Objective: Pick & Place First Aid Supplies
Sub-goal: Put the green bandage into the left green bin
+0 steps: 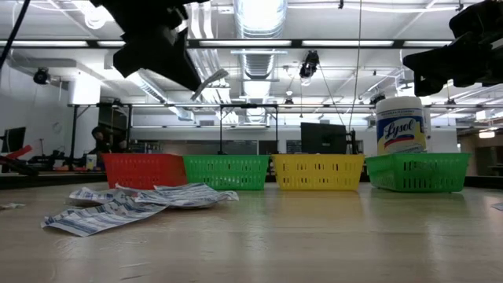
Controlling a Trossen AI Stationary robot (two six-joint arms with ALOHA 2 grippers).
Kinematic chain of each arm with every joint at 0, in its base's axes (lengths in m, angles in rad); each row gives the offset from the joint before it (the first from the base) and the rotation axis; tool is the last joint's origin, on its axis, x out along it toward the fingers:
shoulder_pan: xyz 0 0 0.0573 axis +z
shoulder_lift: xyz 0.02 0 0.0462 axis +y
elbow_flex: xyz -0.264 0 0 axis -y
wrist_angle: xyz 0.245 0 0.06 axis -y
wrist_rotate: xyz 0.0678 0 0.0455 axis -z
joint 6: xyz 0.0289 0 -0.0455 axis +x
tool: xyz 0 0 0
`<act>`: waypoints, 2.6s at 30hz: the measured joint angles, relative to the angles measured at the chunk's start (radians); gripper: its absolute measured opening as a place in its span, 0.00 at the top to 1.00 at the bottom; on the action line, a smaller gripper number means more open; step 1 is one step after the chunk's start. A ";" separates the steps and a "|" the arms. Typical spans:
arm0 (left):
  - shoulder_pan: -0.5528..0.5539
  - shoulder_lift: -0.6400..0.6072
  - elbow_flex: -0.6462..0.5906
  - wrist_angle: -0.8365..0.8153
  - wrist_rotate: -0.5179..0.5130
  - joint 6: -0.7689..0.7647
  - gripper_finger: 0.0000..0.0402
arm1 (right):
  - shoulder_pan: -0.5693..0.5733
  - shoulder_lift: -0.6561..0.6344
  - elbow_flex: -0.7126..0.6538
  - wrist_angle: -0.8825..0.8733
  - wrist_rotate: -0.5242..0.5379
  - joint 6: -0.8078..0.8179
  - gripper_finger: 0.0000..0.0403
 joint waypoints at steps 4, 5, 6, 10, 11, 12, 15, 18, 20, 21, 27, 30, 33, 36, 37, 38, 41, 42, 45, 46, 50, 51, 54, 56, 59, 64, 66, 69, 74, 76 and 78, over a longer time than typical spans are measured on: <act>0.037 0.000 0.030 -0.013 0.002 0.123 1.00 | 0.000 0.000 0.000 0.000 0.000 0.001 0.98; 0.048 0.000 0.038 -0.016 0.002 0.150 1.00 | 0.000 0.000 0.000 0.000 0.000 0.001 0.98; 0.059 0.000 0.045 -0.021 0.003 0.174 1.00 | 0.000 0.000 0.000 0.000 0.000 0.002 0.98; 0.113 0.000 0.074 -0.029 0.010 0.252 1.00 | 0.000 0.000 0.000 0.000 0.000 0.002 0.98; 0.127 0.000 0.080 -0.036 0.011 0.268 1.00 | 0.000 0.000 0.000 0.000 0.000 0.002 0.98; 0.143 0.000 0.087 -0.042 0.013 0.285 1.00 | 0.000 0.000 0.000 0.000 0.000 0.002 0.98; 0.197 0.000 0.104 -0.045 0.049 0.333 1.00 | 0.000 0.000 0.000 0.000 0.000 0.002 0.98; 0.259 0.000 0.125 -0.045 0.126 0.368 1.00 | 0.000 0.000 0.000 0.000 0.000 0.001 0.98; 0.299 0.000 0.134 -0.045 0.157 0.394 1.00 | 0.000 0.000 0.000 0.000 0.000 -0.001 0.98; 0.318 0.000 0.137 -0.045 0.165 0.407 1.00 | 0.000 0.000 0.000 -0.001 0.000 -0.001 0.98; 0.423 0.000 0.142 -0.045 0.250 0.460 1.00 | 0.000 0.000 0.000 -0.001 0.000 -0.001 0.98; 0.468 0.000 0.142 -0.045 0.293 0.463 1.00 | 0.000 0.000 0.000 -0.001 0.001 -0.002 0.98; 0.503 0.000 0.142 -0.045 0.315 0.468 1.00 | 0.000 0.000 0.000 -0.001 0.001 -0.005 0.98; 0.528 0.000 0.142 -0.045 0.346 0.496 1.00 | 0.000 0.000 0.000 -0.001 0.001 -0.005 0.98; 0.535 0.000 0.142 -0.044 0.354 0.503 1.00 | 0.000 0.000 0.000 -0.001 0.001 -0.005 0.98; 0.540 0.000 0.142 -0.045 0.355 0.507 1.00 | 0.000 0.000 0.000 -0.001 0.001 -0.005 0.98; 0.551 0.000 0.142 -0.045 0.355 0.507 1.00 | 0.000 0.000 0.000 -0.001 0.001 -0.005 0.98; 0.551 0.000 0.142 -0.045 0.355 0.507 1.00 | 0.000 0.000 0.000 -0.001 0.001 -0.005 0.98; 0.551 0.000 0.142 -0.045 0.356 0.513 1.00 | 0.000 0.000 0.000 -0.001 0.001 -0.006 0.98; 0.551 0.000 0.142 -0.044 0.356 0.513 1.00 | 0.000 0.000 0.000 -0.001 0.001 -0.007 0.98; 0.551 0.000 0.142 -0.038 0.371 0.513 1.00 | 0.000 0.000 0.000 -0.001 0.001 -0.008 0.98; 0.551 0.001 0.142 -0.030 0.376 0.513 1.00 | 0.000 0.000 0.000 -0.001 0.001 -0.008 0.98; 0.551 0.026 0.146 -0.017 0.376 0.520 1.00 | 0.000 0.000 0.000 -0.001 0.001 -0.006 0.98; 0.551 0.059 0.157 -0.016 0.377 0.539 1.00 | 0.000 0.001 0.000 -0.001 0.001 -0.005 0.98; 0.551 0.113 0.172 -0.017 0.378 0.557 1.00 | 0.000 0.001 0.000 -0.001 0.001 -0.005 0.98; 0.563 0.190 0.199 -0.018 0.399 0.565 1.00 | 0.000 0.001 0.000 -0.001 0.001 -0.005 0.98; 0.569 0.212 0.209 -0.016 0.420 0.564 1.00 | 0.000 0.001 0.000 -0.001 0.001 -0.005 0.98; 0.574 0.246 0.219 -0.019 0.425 0.565 1.00 | 0.000 0.001 0.000 -0.002 0.001 -0.006 0.98; 0.577 0.297 0.224 -0.023 0.437 0.565 1.00 | 0.000 0.002 0.000 -0.002 0.000 -0.006 0.98; 0.579 0.311 0.224 -0.024 0.447 0.563 1.00 | 0.000 0.001 0.000 -0.002 0.000 -0.006 0.98; 0.581 0.321 0.224 -0.023 0.458 0.558 1.00 | 0.000 0.002 0.000 -0.002 0.001 -0.008 0.98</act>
